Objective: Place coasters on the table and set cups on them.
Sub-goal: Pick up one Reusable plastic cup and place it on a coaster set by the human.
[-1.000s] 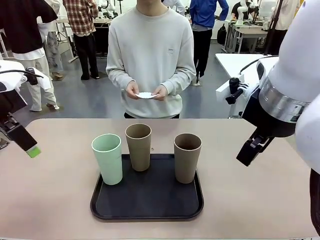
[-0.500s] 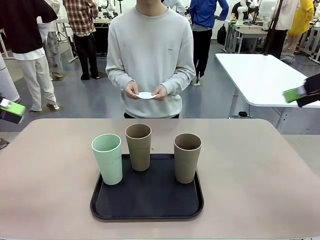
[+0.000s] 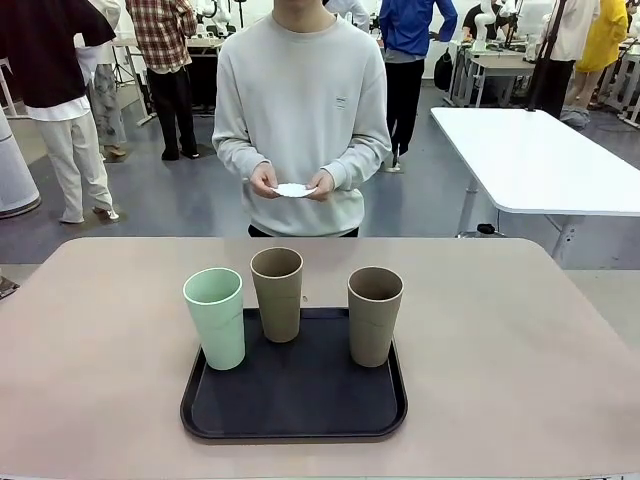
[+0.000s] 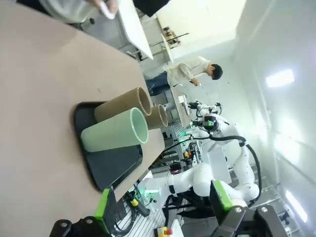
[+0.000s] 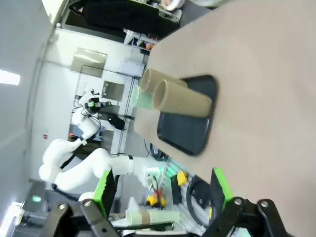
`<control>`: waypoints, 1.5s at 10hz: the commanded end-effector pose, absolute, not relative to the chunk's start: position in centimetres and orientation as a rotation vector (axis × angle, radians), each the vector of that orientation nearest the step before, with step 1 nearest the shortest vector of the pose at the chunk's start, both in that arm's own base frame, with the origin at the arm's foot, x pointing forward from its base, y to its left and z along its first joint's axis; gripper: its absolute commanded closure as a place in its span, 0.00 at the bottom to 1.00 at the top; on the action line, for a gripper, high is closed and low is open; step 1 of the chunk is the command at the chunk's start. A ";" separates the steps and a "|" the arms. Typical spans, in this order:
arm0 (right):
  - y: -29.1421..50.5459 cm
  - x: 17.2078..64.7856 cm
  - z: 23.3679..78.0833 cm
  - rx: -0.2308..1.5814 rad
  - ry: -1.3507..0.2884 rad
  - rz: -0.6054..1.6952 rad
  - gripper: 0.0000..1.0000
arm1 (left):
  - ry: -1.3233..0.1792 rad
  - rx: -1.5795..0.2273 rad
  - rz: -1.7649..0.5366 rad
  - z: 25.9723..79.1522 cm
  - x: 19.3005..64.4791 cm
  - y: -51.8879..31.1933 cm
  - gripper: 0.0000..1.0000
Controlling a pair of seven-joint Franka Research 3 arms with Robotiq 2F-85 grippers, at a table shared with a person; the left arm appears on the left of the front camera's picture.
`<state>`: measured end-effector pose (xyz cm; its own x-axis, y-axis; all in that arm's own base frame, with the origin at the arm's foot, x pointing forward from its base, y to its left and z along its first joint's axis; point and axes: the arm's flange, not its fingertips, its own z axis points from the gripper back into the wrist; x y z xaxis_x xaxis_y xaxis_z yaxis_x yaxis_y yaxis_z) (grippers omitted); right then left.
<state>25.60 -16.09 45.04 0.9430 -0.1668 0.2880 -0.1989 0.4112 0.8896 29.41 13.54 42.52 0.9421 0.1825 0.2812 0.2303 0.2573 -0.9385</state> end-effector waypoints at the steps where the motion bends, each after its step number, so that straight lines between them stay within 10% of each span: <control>1: -12.2 21.1 40.7 1.122 -0.320 0.002 0.00 | -0.337 -1.238 -0.028 44.3 29.7 13.2 0.00; 15: -20.8 19.0 41.8 1.102 -0.293 -0.149 0.00 | -0.296 -1.118 0.094 44.7 28.4 14.8 0.00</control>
